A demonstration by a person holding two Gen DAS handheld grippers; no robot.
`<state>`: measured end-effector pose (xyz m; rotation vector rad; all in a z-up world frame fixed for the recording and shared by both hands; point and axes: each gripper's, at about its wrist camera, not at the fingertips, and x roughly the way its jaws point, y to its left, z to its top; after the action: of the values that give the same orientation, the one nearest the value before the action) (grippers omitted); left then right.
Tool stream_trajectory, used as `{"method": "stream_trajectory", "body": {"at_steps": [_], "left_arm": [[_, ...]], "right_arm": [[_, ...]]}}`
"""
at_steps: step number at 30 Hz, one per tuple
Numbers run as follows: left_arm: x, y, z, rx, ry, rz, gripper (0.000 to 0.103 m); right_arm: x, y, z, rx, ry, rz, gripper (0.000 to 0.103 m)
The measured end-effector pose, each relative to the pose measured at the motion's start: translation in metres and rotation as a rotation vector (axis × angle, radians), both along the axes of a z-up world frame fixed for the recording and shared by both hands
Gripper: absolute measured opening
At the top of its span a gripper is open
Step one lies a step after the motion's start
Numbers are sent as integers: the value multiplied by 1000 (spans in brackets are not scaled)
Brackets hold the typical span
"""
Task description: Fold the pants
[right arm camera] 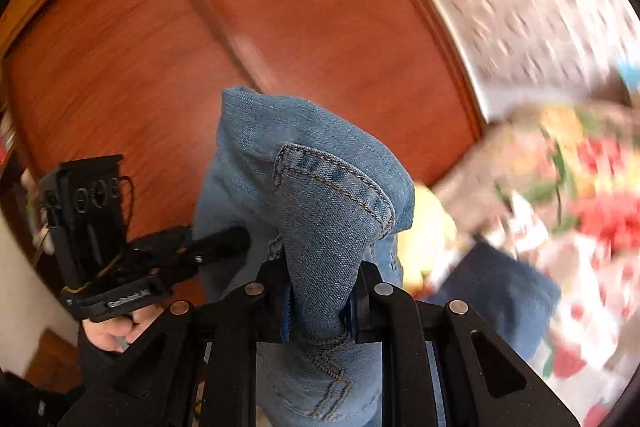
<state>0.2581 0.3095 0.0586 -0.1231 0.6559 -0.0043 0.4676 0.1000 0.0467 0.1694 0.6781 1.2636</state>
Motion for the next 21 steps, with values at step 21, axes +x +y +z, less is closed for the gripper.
{"method": "stream_trajectory", "body": {"at_steps": [21], "left_arm": [[22,-17,-64,52,115,-14,37]], "right_arm": [[45,-15,-25,-353,-82,-265,58]]}}
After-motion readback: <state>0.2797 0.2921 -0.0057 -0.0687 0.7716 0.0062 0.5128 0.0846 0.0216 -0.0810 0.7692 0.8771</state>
